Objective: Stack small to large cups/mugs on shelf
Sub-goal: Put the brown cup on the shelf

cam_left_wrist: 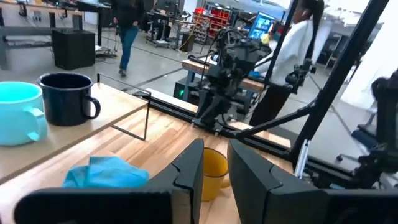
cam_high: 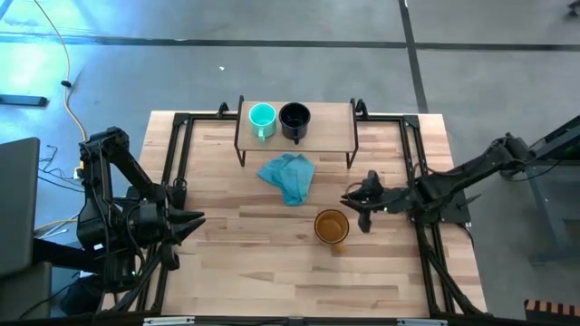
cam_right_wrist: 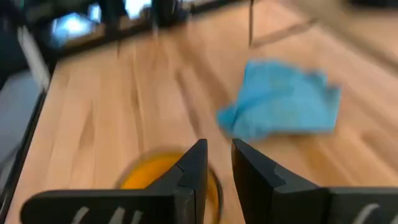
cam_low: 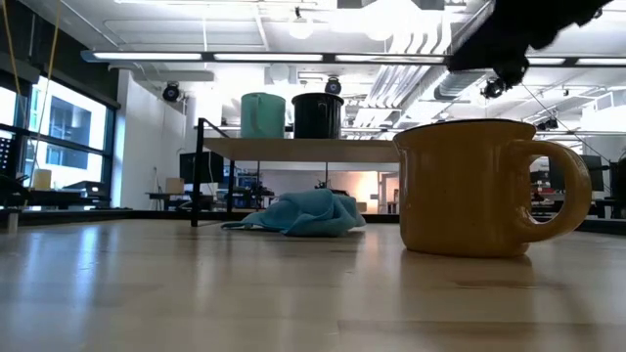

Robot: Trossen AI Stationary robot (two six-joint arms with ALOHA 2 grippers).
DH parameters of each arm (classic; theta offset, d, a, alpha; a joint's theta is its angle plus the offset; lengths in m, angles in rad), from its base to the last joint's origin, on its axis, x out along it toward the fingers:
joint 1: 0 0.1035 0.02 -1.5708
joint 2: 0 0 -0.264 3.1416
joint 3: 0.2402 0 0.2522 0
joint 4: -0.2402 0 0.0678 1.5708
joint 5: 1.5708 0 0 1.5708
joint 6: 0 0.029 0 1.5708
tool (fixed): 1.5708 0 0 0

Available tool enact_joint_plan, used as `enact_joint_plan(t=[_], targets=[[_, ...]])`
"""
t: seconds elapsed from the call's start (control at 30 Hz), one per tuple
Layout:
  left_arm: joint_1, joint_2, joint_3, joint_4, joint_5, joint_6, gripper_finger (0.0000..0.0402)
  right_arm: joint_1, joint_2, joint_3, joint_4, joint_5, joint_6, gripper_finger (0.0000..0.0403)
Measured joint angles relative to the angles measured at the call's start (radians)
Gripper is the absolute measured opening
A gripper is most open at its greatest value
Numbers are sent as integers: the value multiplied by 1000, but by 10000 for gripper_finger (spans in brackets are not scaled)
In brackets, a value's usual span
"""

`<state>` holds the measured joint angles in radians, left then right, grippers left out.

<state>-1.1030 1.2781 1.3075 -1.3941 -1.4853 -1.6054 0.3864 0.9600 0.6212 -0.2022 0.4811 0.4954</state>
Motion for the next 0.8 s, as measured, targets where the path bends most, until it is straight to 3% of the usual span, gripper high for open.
enact_joint_plan(t=[0.13,0.33,0.6,0.8], targets=[[36,7,0,41,6,1,62,-50,-40,0,-123,-206,-66,62],[113,46,0,69,30,2,62,-120,-47,0,-130,-366,-160,73],[183,86,0,85,82,2,62,-196,-45,0,-152,-433,-191,121],[180,90,0,85,82,3,62,-224,-14,0,-142,-494,-242,126]])
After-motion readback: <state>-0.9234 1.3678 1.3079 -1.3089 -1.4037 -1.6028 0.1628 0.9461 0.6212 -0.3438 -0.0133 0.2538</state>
